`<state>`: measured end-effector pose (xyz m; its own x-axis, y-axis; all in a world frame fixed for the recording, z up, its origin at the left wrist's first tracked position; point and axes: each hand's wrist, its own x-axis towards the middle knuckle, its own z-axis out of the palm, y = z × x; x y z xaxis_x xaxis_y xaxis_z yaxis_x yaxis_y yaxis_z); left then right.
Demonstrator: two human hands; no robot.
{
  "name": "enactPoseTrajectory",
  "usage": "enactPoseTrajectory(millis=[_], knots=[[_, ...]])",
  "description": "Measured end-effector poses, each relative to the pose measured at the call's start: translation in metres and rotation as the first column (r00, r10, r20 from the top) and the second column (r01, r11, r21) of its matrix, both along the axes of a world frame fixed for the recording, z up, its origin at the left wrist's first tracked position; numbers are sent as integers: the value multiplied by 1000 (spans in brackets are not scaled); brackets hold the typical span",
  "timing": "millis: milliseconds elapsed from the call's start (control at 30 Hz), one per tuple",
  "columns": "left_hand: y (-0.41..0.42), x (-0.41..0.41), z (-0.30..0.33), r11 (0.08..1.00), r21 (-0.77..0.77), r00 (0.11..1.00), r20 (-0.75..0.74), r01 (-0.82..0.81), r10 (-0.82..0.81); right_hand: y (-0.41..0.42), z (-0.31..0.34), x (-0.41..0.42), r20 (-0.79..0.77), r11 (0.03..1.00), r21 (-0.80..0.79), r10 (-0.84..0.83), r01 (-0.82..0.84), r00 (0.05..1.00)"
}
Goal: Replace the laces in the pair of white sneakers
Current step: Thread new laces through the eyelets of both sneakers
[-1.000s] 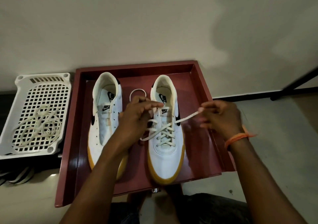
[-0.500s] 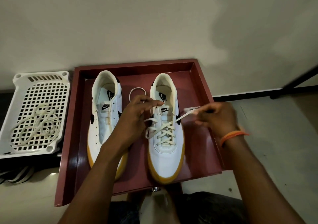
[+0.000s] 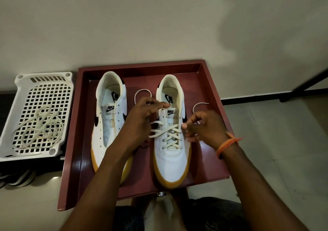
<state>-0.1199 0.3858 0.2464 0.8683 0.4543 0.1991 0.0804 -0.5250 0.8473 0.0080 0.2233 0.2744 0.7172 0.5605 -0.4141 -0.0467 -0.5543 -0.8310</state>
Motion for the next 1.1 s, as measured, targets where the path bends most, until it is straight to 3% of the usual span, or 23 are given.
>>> enactPoseTrajectory(millis=[100,200,300,467,567,800,867,967,1100], knots=[[2,-1,-2,1000,20,1000,-13,-6,6,-17,4,26,-97,977,57,-201,207,975],[2,0,-1,1000,26,1000,12,-5,4,-35,4,43,-67,946,47,-317,320,946],[0,-1,0,1000,24,999,29,-13,12,-27,4,33,-124,965,64,-245,254,962],[-3,-1,-1,1000,-13,999,-35,-27,26,-2,0,6,-14,999,41,14,-14,1000],[-6,-2,1,998,-49,994,-97,-48,43,2,-5,-1,65,998,14,55,-56,996],[-7,-1,3,983,182,959,-274,-18,69,2,-13,0,132,996,3,91,-92,987],[-6,-1,2,995,98,948,-314,-22,52,3,-14,0,132,995,3,99,-100,986],[-2,-4,7,987,-155,964,-267,-38,-5,-1,-14,8,119,998,3,65,-66,991],[4,-7,12,986,-164,970,-243,-13,-28,-15,-11,25,171,1000,1,4,-4,985]])
